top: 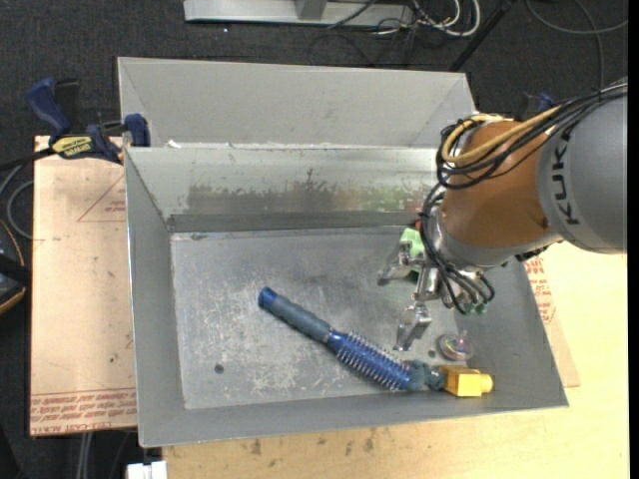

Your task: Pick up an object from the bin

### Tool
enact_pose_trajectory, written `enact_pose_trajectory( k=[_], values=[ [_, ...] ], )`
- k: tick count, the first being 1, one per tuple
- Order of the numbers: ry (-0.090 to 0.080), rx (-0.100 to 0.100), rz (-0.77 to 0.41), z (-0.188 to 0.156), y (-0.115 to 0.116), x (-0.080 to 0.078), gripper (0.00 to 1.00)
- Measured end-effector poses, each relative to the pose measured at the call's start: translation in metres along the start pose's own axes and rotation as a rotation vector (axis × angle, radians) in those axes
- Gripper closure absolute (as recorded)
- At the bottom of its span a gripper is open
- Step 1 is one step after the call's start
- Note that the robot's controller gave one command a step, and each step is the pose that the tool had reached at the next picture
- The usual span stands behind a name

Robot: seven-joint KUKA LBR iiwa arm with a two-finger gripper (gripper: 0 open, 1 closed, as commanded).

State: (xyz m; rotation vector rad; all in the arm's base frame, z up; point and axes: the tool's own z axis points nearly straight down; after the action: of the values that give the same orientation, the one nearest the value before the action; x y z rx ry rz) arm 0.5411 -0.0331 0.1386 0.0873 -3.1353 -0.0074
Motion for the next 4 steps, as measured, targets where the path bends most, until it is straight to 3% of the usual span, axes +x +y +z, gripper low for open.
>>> enact_pose_trajectory(
  k=[1, 2, 3, 4],
  values=[
    [-0.023, 0.004, 0.105, 0.039, 0.03, 0.042, 0.0],
    [-0.026, 0.004, 0.155, 0.064, 0.081, 0.049, 0.0],
    [-0.017, 0.001, 0.22, -0.025, 0.093, 0.018, 0.0],
    [-0.012, 0.005, -0.047, 0.066, 0.158, 0.024, 0.0]
  ],
)
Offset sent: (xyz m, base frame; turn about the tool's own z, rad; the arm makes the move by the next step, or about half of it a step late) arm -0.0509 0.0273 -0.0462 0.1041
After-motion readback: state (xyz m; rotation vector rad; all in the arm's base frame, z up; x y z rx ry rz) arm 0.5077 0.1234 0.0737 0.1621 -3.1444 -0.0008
